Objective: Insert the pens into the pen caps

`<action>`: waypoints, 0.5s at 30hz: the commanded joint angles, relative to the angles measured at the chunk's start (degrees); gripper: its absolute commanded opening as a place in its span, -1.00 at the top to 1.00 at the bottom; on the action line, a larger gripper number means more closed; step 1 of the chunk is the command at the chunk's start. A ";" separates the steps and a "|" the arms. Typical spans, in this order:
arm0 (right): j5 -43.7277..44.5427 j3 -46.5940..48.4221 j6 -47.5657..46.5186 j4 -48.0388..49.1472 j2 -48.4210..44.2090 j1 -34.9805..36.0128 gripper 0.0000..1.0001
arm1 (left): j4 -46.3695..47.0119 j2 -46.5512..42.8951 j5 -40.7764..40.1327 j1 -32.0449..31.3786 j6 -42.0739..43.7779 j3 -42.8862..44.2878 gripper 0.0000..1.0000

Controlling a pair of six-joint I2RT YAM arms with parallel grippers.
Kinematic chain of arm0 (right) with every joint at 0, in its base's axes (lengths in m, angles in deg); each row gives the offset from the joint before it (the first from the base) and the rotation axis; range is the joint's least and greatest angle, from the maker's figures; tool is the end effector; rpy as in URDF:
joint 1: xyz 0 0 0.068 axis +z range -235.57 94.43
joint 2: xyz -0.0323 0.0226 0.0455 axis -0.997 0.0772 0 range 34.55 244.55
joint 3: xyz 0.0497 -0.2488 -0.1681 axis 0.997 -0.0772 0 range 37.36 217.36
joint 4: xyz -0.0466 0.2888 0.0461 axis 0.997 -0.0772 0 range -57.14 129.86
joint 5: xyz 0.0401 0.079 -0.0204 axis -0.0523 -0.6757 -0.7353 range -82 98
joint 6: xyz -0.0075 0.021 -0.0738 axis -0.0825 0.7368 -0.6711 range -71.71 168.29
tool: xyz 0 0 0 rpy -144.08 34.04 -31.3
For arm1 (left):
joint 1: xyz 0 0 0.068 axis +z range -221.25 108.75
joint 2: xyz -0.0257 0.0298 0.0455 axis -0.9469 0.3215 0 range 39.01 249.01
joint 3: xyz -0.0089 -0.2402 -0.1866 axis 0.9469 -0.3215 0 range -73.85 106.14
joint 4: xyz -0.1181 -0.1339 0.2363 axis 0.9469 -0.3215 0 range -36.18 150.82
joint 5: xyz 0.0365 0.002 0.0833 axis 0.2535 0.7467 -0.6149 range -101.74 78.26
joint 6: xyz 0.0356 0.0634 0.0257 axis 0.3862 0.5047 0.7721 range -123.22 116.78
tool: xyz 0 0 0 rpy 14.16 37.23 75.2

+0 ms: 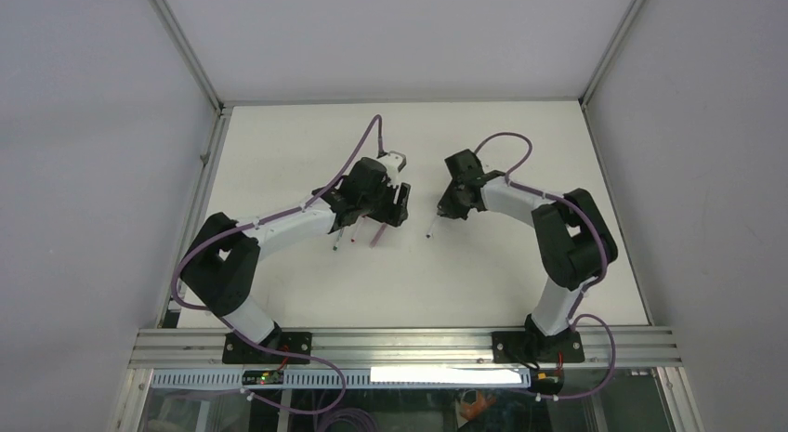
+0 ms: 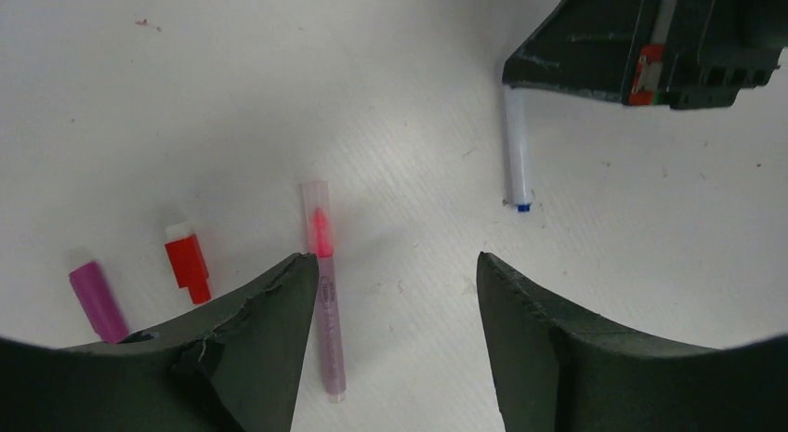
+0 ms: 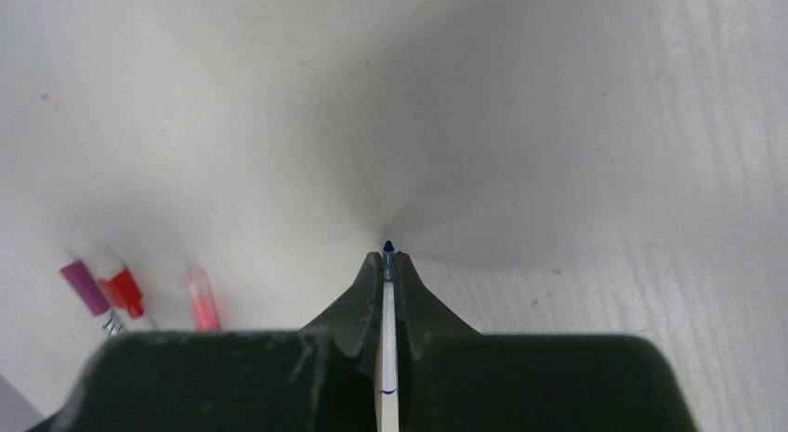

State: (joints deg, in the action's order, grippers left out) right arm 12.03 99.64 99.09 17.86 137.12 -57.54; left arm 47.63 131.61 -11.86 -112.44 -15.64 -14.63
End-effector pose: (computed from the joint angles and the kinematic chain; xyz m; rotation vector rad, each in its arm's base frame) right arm 0.3580 0.1854 0.1430 0.5566 2.6448 0.3499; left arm 0.2993 -0.2618 0.2033 0.6025 2.3530 -0.4343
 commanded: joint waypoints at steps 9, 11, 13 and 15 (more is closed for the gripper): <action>-8.69 -1.13 -1.59 12.31 -15.62 0.03 1.00 | 18.29 4.32 11.46 0.06 -1.84 3.52 -0.28; -8.71 -1.57 -1.59 12.49 -16.26 0.08 1.00 | 19.21 4.60 11.80 -0.09 -2.36 3.55 -0.27; -8.74 -2.08 -1.43 12.78 -16.59 0.01 1.00 | 20.03 4.54 12.28 -0.12 -2.66 3.22 -0.27; -9.05 -2.24 -1.26 13.15 -16.40 0.01 1.00 | 20.67 4.37 12.94 -0.12 -2.98 3.10 -0.27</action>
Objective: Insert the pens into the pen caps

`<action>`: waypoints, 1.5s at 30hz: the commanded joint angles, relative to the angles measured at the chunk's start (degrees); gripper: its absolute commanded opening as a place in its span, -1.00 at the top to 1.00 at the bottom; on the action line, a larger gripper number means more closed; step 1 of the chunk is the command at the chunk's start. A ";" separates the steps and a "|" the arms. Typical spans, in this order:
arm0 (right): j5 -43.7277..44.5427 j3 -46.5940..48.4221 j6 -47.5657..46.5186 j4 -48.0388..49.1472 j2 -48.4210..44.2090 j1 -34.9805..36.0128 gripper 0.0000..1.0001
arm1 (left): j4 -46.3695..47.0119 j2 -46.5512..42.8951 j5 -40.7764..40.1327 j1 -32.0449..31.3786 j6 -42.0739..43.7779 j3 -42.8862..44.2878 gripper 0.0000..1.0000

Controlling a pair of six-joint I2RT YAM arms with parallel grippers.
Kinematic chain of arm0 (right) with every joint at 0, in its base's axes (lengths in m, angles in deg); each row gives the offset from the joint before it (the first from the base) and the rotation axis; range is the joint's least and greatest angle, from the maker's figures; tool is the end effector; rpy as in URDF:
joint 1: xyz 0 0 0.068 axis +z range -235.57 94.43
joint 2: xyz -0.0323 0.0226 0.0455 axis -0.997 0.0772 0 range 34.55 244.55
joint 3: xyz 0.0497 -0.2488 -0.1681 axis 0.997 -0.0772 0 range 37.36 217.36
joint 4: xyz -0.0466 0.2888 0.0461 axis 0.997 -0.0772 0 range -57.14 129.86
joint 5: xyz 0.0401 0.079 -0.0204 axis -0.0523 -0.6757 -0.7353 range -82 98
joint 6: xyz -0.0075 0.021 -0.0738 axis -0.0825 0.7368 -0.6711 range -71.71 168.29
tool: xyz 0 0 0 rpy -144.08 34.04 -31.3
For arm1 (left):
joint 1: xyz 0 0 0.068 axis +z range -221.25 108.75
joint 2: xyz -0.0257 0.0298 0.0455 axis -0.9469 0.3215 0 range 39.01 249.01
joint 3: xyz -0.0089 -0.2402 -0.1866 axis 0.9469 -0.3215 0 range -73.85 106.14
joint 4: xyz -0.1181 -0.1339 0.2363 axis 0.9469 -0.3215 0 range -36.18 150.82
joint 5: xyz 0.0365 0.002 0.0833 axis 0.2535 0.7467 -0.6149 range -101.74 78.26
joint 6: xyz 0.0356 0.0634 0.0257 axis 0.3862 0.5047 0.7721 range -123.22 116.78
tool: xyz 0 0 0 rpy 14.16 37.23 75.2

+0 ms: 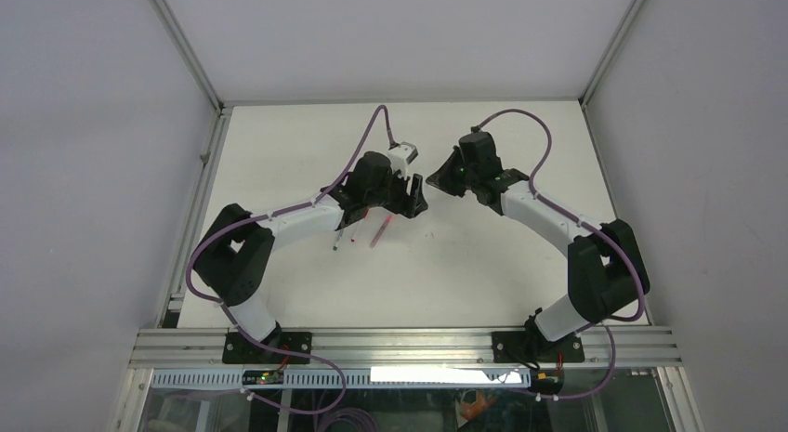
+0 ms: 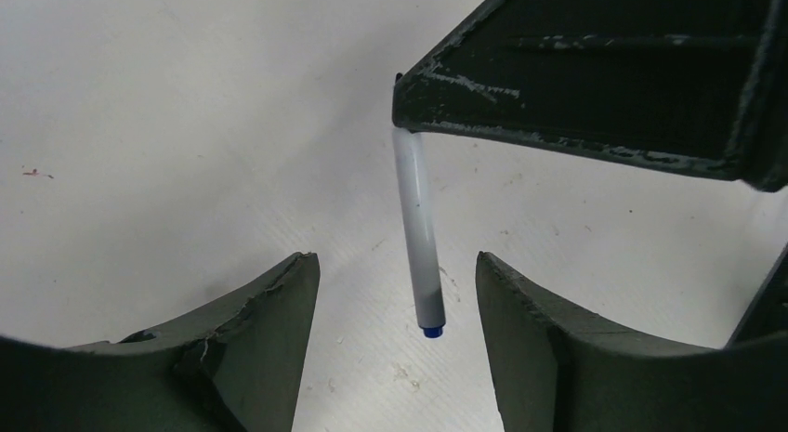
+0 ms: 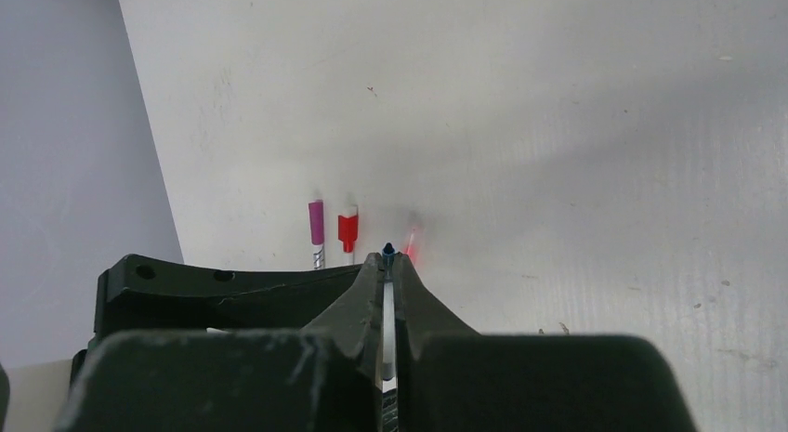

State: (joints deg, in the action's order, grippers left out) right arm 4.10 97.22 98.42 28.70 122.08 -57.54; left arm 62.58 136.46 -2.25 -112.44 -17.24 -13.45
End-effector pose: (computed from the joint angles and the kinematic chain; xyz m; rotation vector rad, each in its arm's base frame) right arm 0.3451 0.1888 0.2446 0.4172 2.3375 0.7795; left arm 0.3184 -0.2931 0.2054 0.6277 2.1825 -0.7112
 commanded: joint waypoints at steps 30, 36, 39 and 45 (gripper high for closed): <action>28.39 -0.38 5.31 -33.86 -23.90 -26.70 -0.39 | 7.03 -1.51 1.53 -0.12 0.44 -4.99 1.00; 25.68 -2.29 8.51 -46.46 -24.96 -43.22 -0.62 | 4.96 -3.90 1.11 -0.12 2.02 -6.14 1.00; 21.50 -5.16 5.52 -44.68 -24.01 -51.50 -0.61 | 3.08 -5.30 0.56 -0.12 2.78 -6.46 1.00; 23.30 -6.70 5.47 -39.35 -22.91 -56.65 -0.57 | 1.51 -6.30 1.44 -0.12 0.91 -6.06 1.00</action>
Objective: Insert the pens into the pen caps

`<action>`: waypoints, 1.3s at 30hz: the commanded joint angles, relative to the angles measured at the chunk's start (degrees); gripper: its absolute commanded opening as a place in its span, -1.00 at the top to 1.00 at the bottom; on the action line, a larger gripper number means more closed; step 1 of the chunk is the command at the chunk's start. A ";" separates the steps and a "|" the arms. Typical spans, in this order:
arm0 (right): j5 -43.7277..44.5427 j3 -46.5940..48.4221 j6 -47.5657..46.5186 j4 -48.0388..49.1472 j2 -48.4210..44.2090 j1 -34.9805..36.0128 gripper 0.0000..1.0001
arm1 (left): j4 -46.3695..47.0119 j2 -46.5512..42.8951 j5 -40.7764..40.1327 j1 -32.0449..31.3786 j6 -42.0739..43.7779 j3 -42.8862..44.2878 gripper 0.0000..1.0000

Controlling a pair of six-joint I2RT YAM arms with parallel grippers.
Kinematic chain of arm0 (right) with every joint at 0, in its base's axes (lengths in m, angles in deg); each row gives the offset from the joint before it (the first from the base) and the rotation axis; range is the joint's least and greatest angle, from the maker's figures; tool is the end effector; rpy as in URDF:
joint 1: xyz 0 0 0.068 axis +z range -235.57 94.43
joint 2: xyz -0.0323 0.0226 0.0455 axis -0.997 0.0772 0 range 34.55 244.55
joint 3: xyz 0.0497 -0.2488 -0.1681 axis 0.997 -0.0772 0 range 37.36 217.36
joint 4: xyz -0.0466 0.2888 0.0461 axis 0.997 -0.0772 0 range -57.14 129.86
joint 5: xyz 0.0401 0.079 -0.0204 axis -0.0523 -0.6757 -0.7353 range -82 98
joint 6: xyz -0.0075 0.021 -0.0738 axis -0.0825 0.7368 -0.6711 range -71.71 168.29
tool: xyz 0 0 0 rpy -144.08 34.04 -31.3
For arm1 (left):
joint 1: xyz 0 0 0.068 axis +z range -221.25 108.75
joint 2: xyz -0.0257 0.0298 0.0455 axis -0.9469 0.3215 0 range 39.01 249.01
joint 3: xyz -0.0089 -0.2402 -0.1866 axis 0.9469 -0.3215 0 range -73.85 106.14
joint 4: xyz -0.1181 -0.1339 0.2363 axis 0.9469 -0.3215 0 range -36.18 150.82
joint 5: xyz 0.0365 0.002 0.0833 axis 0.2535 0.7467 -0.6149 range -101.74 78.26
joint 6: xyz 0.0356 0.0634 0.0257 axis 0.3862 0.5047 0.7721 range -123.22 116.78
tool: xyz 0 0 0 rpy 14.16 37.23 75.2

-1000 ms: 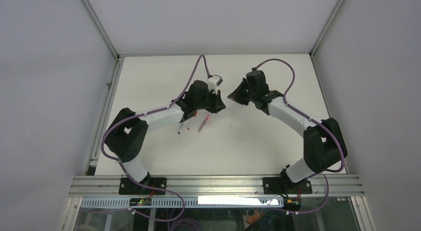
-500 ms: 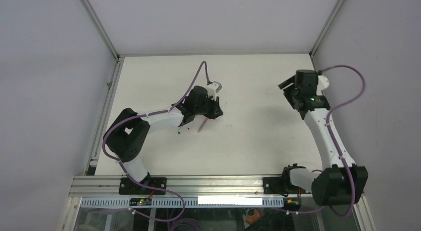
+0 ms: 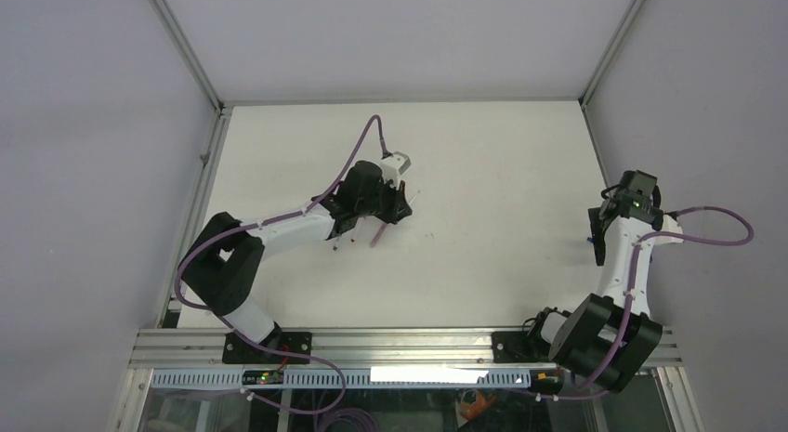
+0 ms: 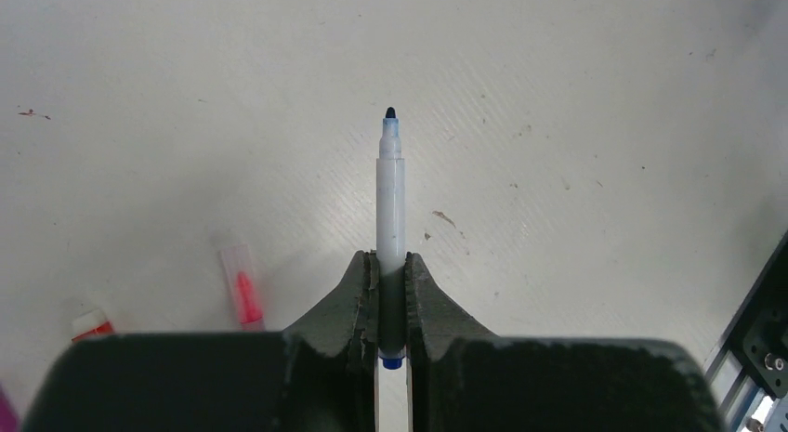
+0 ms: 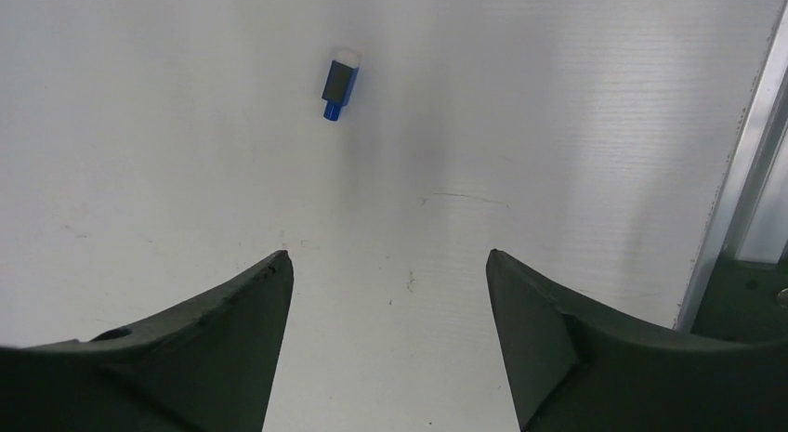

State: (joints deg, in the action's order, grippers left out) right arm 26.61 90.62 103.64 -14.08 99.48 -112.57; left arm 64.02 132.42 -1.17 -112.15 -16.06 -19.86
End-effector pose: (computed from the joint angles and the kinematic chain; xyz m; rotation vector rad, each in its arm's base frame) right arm 0.2033 -0.1270 0.2598 1.8075 1.9244 -0.2795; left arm 0.2983 -0.2743 0.1949 0.6578 2.1901 -0.7124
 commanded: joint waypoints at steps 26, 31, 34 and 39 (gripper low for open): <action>-3.59 -0.51 4.32 20.46 18.94 -8.24 -0.06 | -7.51 4.30 5.61 -0.33 -1.03 10.45 1.00; -3.67 -0.28 4.28 20.73 20.91 -8.24 -0.06 | -7.77 4.01 5.83 -0.40 -1.06 10.22 1.00; -3.41 -0.92 4.41 21.49 21.69 -8.24 -0.05 | -7.90 3.54 5.63 -0.38 -0.94 10.01 1.00; -3.98 -1.06 4.68 22.74 23.72 -8.24 -0.01 | -7.95 3.53 5.84 -0.38 -0.74 10.07 1.00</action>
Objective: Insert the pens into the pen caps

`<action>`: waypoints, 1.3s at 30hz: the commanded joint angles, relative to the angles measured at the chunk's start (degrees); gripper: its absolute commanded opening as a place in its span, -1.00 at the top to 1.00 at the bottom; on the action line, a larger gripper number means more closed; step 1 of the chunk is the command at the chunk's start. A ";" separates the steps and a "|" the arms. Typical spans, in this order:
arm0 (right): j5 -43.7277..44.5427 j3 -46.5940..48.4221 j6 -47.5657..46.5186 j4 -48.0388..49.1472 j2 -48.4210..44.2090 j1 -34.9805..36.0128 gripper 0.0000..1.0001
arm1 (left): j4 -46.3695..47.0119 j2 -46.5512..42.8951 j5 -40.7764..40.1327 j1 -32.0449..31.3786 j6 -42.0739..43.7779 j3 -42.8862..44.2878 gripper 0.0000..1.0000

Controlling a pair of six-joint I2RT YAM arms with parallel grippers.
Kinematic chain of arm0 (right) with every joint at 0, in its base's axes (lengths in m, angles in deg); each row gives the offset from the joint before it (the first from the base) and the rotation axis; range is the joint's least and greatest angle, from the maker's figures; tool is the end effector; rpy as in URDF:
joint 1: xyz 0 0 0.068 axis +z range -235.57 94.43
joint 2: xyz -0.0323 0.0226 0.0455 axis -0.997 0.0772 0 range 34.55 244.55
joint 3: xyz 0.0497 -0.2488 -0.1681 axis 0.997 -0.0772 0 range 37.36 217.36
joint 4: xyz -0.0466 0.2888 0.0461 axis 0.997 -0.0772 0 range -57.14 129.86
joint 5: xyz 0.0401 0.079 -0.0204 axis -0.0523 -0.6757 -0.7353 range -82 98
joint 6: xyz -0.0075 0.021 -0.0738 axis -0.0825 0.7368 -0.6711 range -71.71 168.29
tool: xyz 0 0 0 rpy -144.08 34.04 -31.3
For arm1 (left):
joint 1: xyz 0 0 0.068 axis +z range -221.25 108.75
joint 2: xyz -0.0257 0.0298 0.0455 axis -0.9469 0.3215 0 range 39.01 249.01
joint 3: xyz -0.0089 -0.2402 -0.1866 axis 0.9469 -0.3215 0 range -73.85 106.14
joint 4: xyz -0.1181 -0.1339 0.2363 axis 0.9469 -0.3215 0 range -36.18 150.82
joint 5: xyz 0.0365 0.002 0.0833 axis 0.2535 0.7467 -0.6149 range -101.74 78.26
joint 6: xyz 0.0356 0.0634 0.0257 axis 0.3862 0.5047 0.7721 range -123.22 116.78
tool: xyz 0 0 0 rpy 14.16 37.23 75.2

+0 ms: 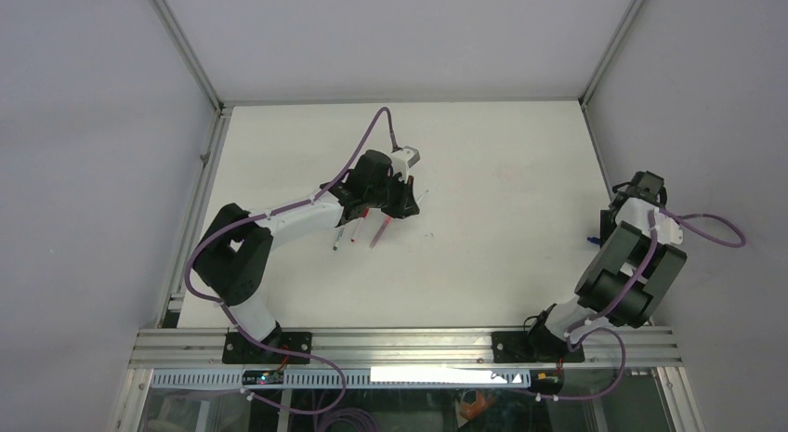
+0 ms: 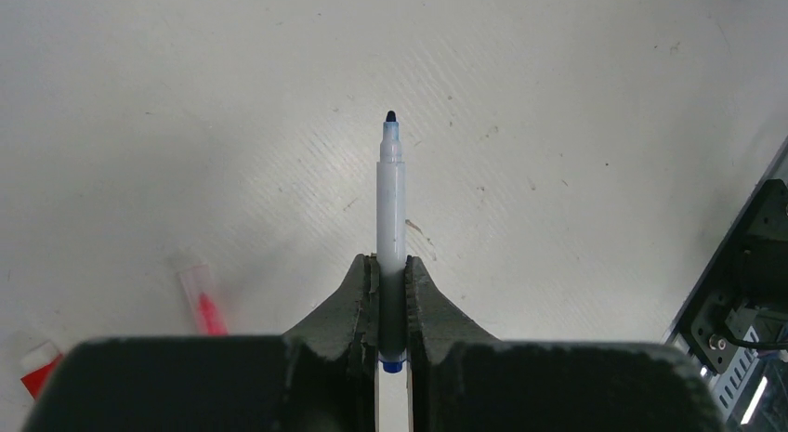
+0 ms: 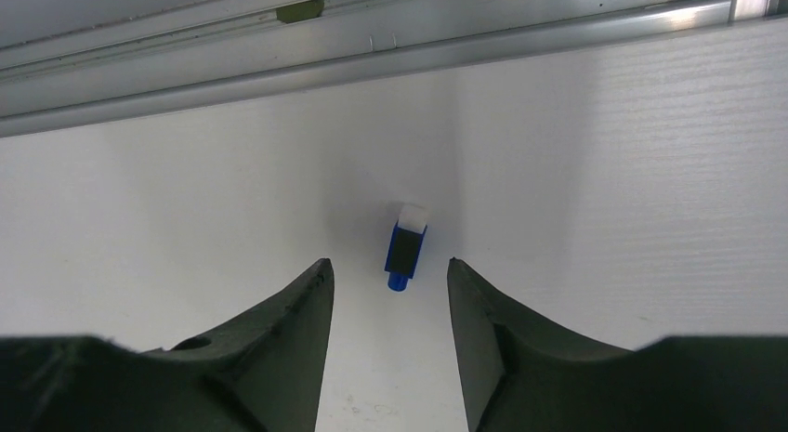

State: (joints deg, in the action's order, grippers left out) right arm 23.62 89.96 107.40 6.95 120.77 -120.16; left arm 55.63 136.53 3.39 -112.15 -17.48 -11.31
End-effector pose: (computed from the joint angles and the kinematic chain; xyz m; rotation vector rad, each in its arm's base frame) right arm 0.2559 -0.1979 0.1774 2.0040 1.7740 -0.2406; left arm 0.3130 -0.2938 0.2064 0.6880 2.2714 -0.7886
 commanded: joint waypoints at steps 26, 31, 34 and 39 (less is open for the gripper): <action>-1.65 -1.07 -0.27 2.45 8.65 -0.14 0.24 | -1.31 1.01 1.12 -0.38 2.22 2.59 1.00; -1.82 -1.26 -0.31 2.63 9.95 0.19 0.30 | -1.31 0.65 0.64 -0.40 2.43 2.07 1.00; -2.41 -1.88 -0.31 3.64 10.60 0.39 0.48 | -1.61 0.29 0.50 -0.38 2.55 1.86 1.00; -3.14 -1.93 -0.57 4.08 11.58 1.14 0.54 | -1.83 -0.70 -0.90 -0.40 3.01 1.00 1.00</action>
State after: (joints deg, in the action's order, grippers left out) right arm 23.70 89.96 107.86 12.13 128.07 -119.63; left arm 53.09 137.38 3.26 -112.15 -15.69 -10.90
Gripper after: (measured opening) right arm 0.236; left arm 0.071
